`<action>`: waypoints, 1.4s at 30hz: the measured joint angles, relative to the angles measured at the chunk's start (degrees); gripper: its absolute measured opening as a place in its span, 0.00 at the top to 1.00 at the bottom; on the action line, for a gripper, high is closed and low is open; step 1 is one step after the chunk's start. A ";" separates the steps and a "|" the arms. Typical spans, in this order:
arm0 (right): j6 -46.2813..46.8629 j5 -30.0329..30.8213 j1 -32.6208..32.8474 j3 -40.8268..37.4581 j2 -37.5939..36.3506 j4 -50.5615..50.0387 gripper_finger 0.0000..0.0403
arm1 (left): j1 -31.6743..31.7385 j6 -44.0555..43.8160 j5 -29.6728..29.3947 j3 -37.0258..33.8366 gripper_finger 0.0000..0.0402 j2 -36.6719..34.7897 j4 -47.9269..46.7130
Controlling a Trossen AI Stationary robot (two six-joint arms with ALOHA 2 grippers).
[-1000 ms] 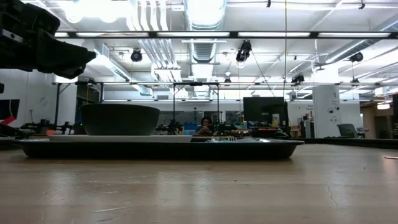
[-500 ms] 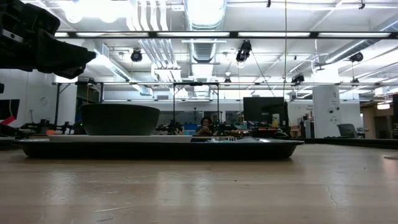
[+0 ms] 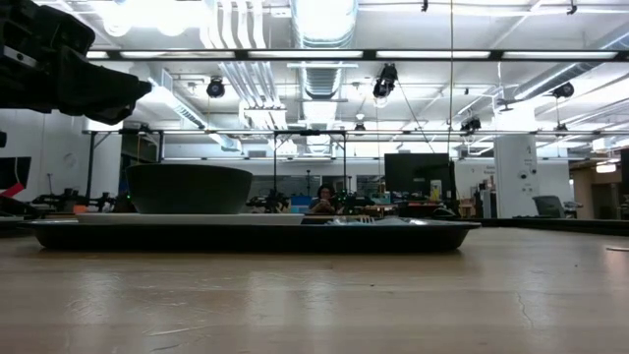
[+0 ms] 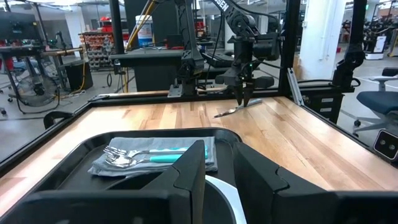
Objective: Set up tray
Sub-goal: Put the white and blue knife on the gray napkin to the right of the white and blue fork
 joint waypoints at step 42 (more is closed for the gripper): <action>-1.50 -3.19 -0.08 -2.38 -0.32 3.75 0.96 | 0.01 0.00 0.00 0.00 0.84 0.00 0.00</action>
